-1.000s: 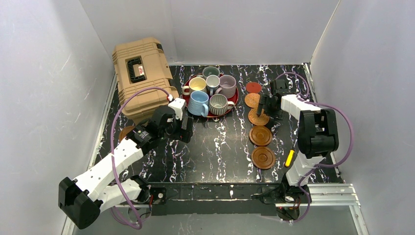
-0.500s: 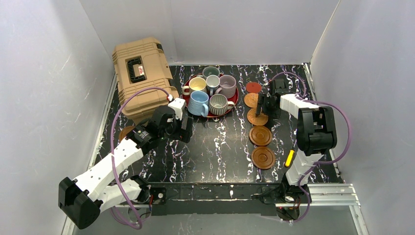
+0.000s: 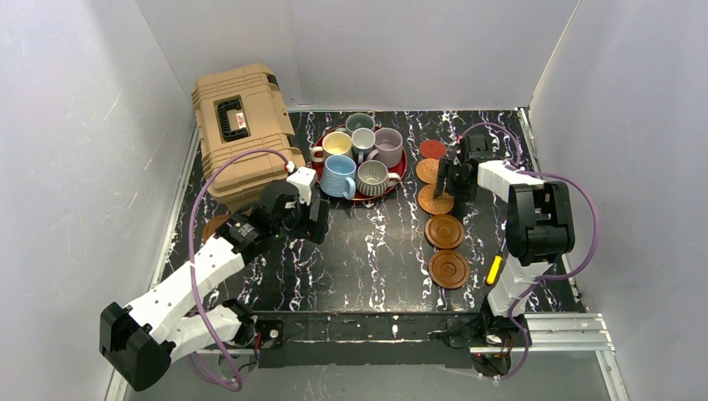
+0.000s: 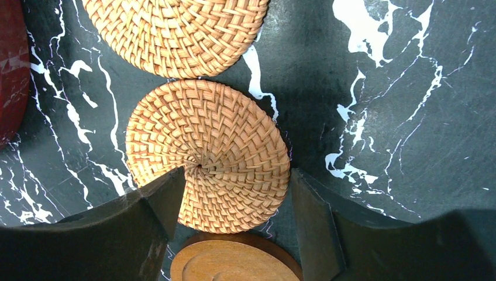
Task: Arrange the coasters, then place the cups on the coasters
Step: Move the coaster to the center of the board.
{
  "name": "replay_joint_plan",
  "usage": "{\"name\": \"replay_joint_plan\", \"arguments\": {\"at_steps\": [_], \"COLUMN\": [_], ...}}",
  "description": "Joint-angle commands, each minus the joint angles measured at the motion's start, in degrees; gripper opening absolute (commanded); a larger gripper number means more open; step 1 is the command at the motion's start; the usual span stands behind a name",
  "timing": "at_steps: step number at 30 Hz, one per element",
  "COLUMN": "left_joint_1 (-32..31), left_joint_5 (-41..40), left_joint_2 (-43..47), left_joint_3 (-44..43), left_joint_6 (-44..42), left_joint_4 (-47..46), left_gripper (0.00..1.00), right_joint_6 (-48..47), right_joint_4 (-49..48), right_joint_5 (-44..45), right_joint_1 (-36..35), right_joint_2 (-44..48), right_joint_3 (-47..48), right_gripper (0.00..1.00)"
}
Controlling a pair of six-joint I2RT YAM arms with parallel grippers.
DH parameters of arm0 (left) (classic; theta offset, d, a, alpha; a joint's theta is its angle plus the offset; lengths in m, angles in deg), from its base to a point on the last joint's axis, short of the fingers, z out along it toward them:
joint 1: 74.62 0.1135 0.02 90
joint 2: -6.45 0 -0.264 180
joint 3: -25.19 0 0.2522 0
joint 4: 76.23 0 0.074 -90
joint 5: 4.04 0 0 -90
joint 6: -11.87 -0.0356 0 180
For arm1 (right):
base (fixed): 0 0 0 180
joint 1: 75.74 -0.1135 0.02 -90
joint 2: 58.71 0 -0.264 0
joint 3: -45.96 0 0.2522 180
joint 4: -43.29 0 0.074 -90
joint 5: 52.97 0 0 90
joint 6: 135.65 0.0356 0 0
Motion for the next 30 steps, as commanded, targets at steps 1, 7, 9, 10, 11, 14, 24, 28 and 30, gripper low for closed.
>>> {"name": "replay_joint_plan", "arguments": {"at_steps": [1,7,9,10,11,14,24,28,30], "left_joint_1": [0.2,0.1,0.1,0.1,0.1,0.1,0.2,0.1,0.2], "left_joint_5": [-0.6,-0.6,-0.6,-0.6,-0.6,-0.4,-0.6,-0.6,-0.5], "left_joint_2": [1.0,1.1,1.1,1.1,1.0,0.9,0.9,0.7,0.7], "left_joint_3": [-1.5,-1.5,-1.5,-1.5,-1.5,-1.5,-1.5,-1.5,-1.5], "left_joint_6": [-0.7,-0.6,-0.7,-0.7,-0.7,-0.7,-0.7,-0.6,-0.6], "left_joint_4": [0.9,0.9,0.9,0.9,0.8,0.8,1.0,0.9,0.9], "left_gripper": [0.95,0.95,0.95,0.95,0.95,0.95,0.95,0.95,0.95], "right_joint_6": [0.4,0.5,0.1,-0.2,-0.5,-1.3,-4.0,-3.6,-3.5], "right_joint_4": [-1.2,-0.5,0.1,0.4,0.7,1.5,4.9,5.5,5.8], "right_joint_5": [-1.7,0.3,3.4,5.5,6.8,8.9,14.8,14.1,13.9], "right_joint_1": [0.3,0.0,-0.7,-1.3,-1.9,-3.3,-7.8,-8.0,-8.2], "right_joint_2": [0.0,0.8,1.8,2.2,2.4,2.1,-5.3,-7.8,-9.1], "right_joint_3": [-0.7,-0.3,0.2,0.6,1.0,2.9,12.1,14.7,15.8], "right_gripper": [0.74,0.77,0.84,0.88,0.92,0.98,0.98,0.98,0.98]}}
